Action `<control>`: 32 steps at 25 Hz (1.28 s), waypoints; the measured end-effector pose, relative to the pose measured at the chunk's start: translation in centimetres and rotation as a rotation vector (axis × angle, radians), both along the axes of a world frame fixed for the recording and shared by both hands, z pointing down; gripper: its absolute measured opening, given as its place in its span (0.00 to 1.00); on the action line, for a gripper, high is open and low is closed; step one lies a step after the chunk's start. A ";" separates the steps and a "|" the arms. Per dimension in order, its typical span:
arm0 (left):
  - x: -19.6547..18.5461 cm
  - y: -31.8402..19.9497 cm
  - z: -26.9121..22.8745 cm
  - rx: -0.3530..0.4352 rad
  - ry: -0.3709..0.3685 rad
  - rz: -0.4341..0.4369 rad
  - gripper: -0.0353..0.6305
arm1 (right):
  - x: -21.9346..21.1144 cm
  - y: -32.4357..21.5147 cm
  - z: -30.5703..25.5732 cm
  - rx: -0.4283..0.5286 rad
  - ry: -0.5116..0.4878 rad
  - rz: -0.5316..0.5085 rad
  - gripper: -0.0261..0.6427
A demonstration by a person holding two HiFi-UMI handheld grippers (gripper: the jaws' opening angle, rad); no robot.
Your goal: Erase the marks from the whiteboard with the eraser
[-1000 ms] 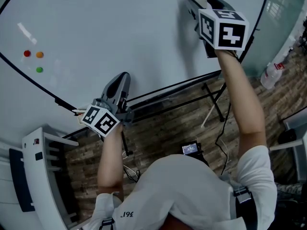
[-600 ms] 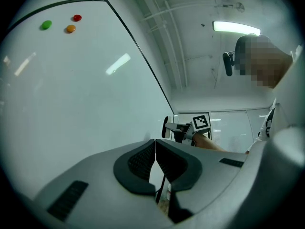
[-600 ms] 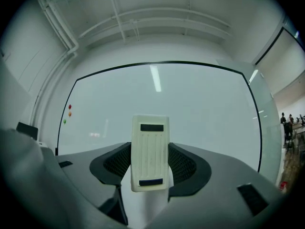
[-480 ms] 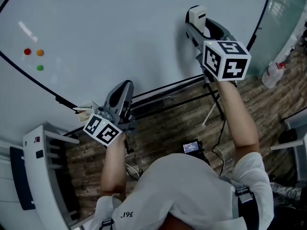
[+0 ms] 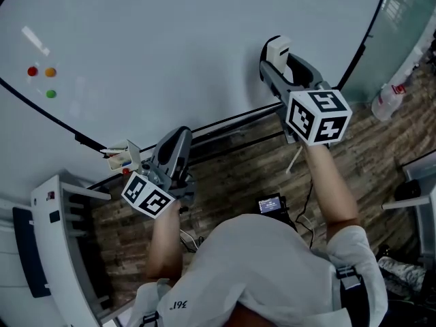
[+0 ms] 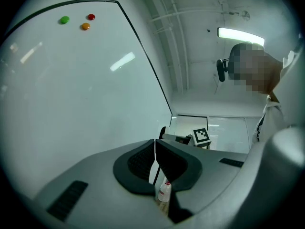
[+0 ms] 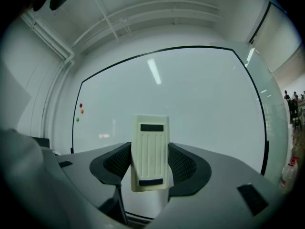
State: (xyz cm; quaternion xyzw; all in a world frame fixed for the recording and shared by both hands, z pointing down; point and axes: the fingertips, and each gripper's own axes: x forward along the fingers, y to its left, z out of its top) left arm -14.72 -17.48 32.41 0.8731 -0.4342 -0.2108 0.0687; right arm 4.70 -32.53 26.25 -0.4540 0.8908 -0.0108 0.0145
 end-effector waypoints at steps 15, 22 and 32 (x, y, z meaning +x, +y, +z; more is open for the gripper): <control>0.6 1.7 3.9 -0.068 0.053 0.013 0.06 | -0.1 2.9 5.9 -0.102 -0.061 -0.072 0.42; 0.1 2.3 5.4 -0.099 0.064 0.004 0.06 | 0.0 4.2 8.1 -0.137 -0.073 -0.086 0.42; 0.5 3.2 7.8 -0.163 0.082 0.003 0.06 | 0.0 5.5 11.1 -0.204 -0.057 -0.110 0.42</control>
